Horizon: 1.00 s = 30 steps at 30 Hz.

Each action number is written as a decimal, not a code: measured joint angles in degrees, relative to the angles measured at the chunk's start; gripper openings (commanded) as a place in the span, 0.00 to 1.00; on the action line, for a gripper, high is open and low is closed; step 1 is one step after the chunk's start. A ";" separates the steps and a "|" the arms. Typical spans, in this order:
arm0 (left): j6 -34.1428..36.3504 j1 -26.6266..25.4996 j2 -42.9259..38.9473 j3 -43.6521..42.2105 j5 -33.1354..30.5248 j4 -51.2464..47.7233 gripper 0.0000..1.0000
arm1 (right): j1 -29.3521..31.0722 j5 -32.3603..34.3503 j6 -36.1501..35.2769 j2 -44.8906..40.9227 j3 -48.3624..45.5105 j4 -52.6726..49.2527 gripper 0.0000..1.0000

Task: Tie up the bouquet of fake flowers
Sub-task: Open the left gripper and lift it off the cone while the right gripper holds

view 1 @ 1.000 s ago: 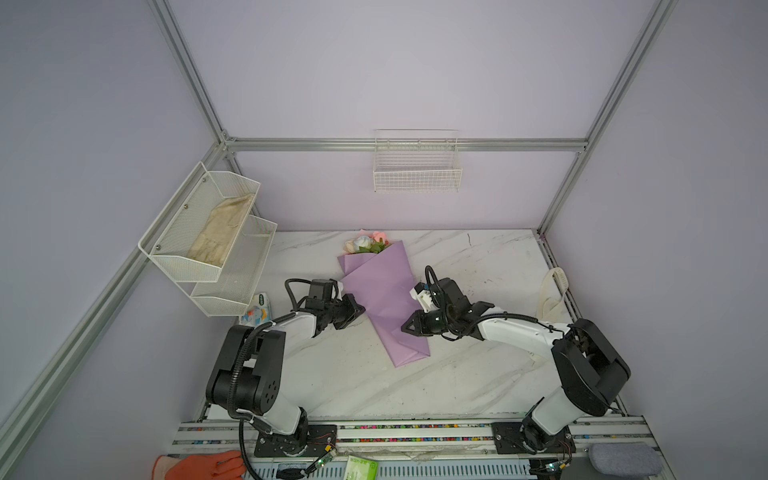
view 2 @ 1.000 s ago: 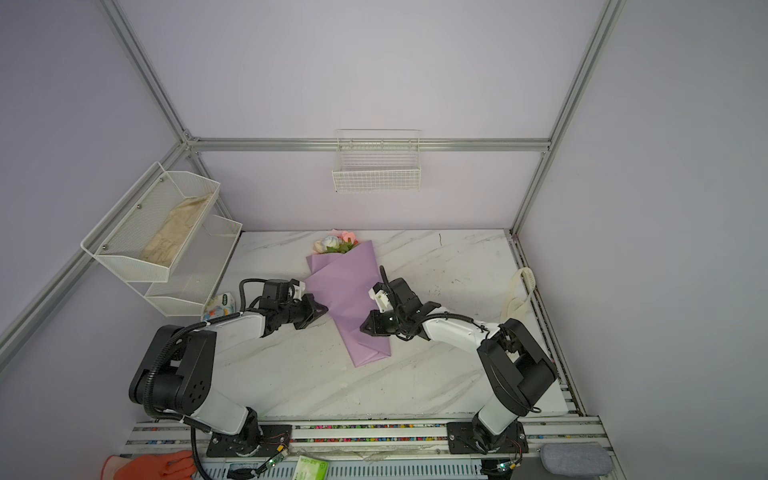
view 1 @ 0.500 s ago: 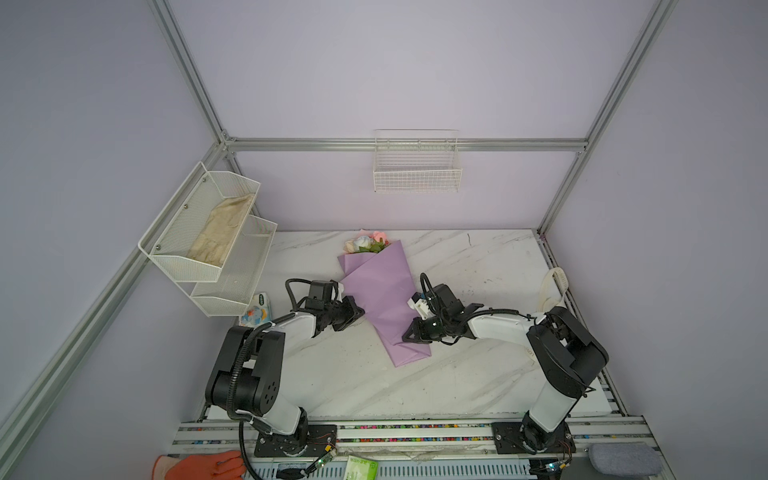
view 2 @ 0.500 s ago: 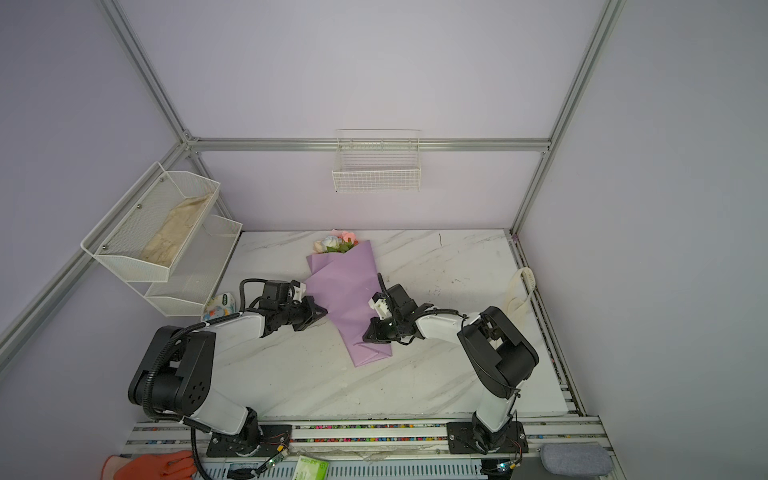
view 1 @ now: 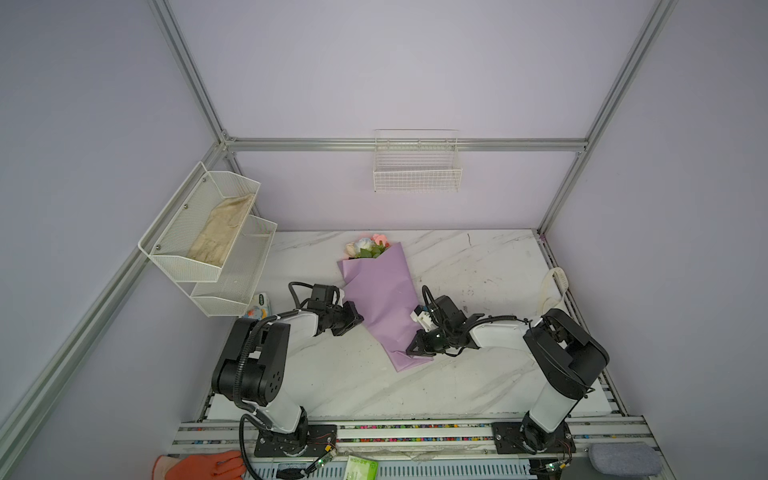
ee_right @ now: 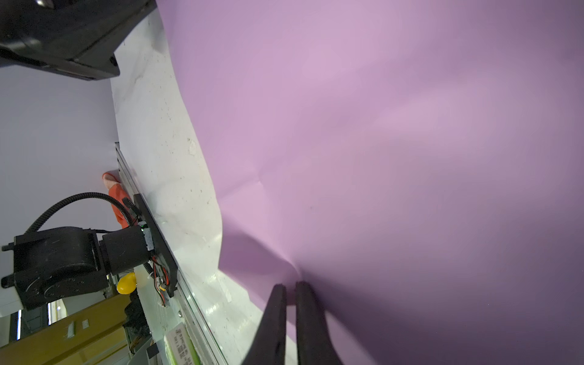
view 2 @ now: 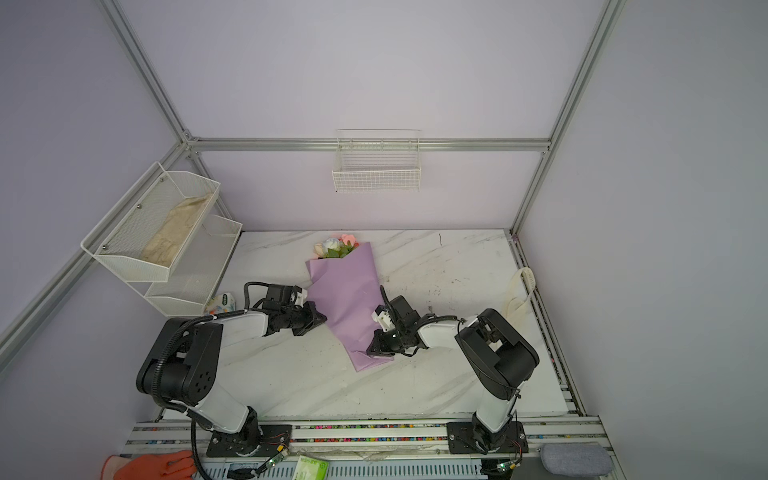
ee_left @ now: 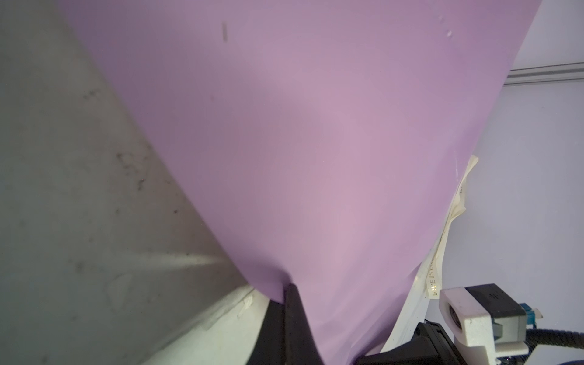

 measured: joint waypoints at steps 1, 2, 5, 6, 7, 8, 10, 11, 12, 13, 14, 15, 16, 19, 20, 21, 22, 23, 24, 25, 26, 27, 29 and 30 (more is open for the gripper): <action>0.02 0.02 0.26 0.00 0.00 0.02 0.00 | 0.04 0.07 -0.07 -0.15 -0.09 -0.39 0.14; 0.04 0.00 0.55 0.00 0.04 0.07 0.00 | 0.11 0.20 -0.11 -0.26 -0.11 -0.68 0.15; 0.04 0.02 1.20 0.00 0.09 0.17 0.00 | 0.20 0.61 -0.07 -1.25 -0.83 -0.79 0.15; 0.07 0.02 1.27 0.00 0.11 0.22 0.00 | 0.26 0.94 -0.09 -1.40 -0.85 -1.11 0.15; 0.09 0.02 1.29 0.00 0.13 0.24 0.00 | 0.31 1.33 -0.11 -1.44 -0.83 -1.42 0.15; 0.13 0.02 1.29 0.00 0.22 0.28 0.00 | 0.39 1.77 -0.09 -1.33 -0.83 -1.57 0.14; 0.17 0.02 1.29 0.02 0.55 0.44 0.08 | 0.52 2.12 -0.04 -0.83 -0.70 -1.51 0.14; 0.24 0.02 1.29 0.02 0.83 0.46 0.19 | 0.63 2.16 -0.02 -0.44 -0.48 -1.53 0.14; 0.63 0.02 1.27 0.02 1.01 0.44 0.25 | 0.83 2.19 0.00 -0.11 -0.26 -1.51 0.14; 0.83 0.02 1.25 0.07 1.18 0.31 0.32 | 1.11 2.34 0.13 0.11 -0.09 -1.49 0.14; 1.20 0.09 0.90 0.13 1.66 0.15 0.43 | 1.38 2.62 0.33 0.15 -0.07 -1.44 0.13; 1.55 0.04 0.17 0.35 1.22 -0.68 0.46 | 1.57 2.78 0.57 0.15 -0.07 -1.38 0.13; 1.70 0.09 -1.11 0.46 0.59 -1.66 0.48 | 1.64 2.99 0.85 0.13 -0.07 -1.31 0.13; 1.64 0.13 -6.88 0.52 -2.45 -5.62 0.56 | 1.81 3.45 2.03 0.13 -0.11 -1.01 0.13; 1.38 0.11 -9.35 0.52 -3.54 -6.97 0.56 | 1.81 3.45 2.38 0.13 -0.20 -0.76 0.13; 1.33 0.11 -11.72 0.52 -4.28 -8.00 0.57 | 1.81 3.48 2.78 0.13 -0.24 -0.59 0.13; 1.05 0.11 -14.43 0.52 -4.94 -8.83 0.57 | 1.86 3.48 3.17 0.13 -0.35 -0.26 0.14; 0.63 0.04 -16.61 0.52 -5.25 -9.25 0.56 | 1.86 3.48 3.50 0.13 -0.50 0.07 0.14; 0.04 -0.15 -18.38 0.52 -5.38 -9.46 0.55 | 1.86 3.45 3.85 0.13 -0.68 0.46 0.14; -0.50 -0.55 -20.17 0.50 -5.55 -9.62 0.53 | 1.86 3.23 4.13 0.13 -0.96 1.07 0.14; -1.14 -1.20 -21.44 0.50 -5.64 -9.73 0.51 | 1.86 3.08 4.46 0.13 -1.22 1.66 0.14; -1.70 -2.08 -22.45 0.50 -5.75 -9.94 0.49 | 1.86 2.89 4.66 0.13 -1.36 1.99 0.14; -3.08 -4.96 -24.24 0.44 -6.40 -10.40 0.40 | 1.86 2.43 4.85 0.09 -1.46 2.47 0.15; -3.56 -6.54 -24.76 0.44 -6.67 -10.56 0.36 | 1.86 2.36 4.92 0.04 -1.49 2.69 0.15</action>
